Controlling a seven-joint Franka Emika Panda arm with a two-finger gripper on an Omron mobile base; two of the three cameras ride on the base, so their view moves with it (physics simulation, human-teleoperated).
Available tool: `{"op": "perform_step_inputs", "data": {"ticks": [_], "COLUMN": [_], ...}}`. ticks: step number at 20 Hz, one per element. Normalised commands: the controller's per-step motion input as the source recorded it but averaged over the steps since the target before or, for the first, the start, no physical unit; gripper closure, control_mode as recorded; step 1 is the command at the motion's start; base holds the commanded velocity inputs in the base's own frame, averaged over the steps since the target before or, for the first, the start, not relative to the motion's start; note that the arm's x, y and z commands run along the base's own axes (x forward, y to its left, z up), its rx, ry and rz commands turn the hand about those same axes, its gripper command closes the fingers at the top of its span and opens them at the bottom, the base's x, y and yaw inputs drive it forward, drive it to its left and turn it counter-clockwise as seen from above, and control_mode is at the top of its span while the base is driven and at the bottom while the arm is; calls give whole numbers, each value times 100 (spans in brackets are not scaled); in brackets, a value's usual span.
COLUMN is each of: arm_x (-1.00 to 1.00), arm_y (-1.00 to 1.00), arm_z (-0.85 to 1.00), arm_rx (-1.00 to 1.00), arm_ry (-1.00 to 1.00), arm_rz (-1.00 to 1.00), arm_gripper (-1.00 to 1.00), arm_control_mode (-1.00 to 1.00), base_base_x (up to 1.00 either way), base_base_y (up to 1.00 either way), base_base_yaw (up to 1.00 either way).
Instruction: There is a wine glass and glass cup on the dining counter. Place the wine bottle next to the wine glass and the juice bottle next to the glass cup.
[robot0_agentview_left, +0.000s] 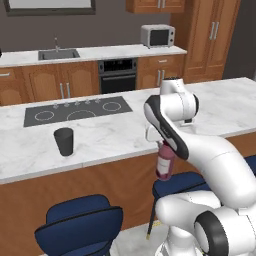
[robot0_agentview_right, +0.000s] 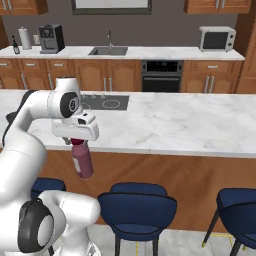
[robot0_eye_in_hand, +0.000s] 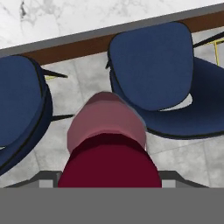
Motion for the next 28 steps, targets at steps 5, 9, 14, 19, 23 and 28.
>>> {"op": "perform_step_inputs", "data": {"ticks": [5,9,14,19,23,28], "arm_x": [0,0,0,0,0,9], "arm_y": [0,0,0,0,0,21], "arm_z": [0,0,0,0,0,15], "arm_rx": [0,0,0,0,0,4], "arm_ry": [0,0,0,0,0,0], "arm_rz": [0,0,0,0,0,2], "arm_gripper": [100,100,100,100,100,100], "arm_control_mode": [100,100,100,100,100,-100], "base_base_x": [11,0,0,0,1,0], "base_base_y": [-2,0,0,0,0,0], "base_base_yaw": [2,0,0,0,0,0]}}
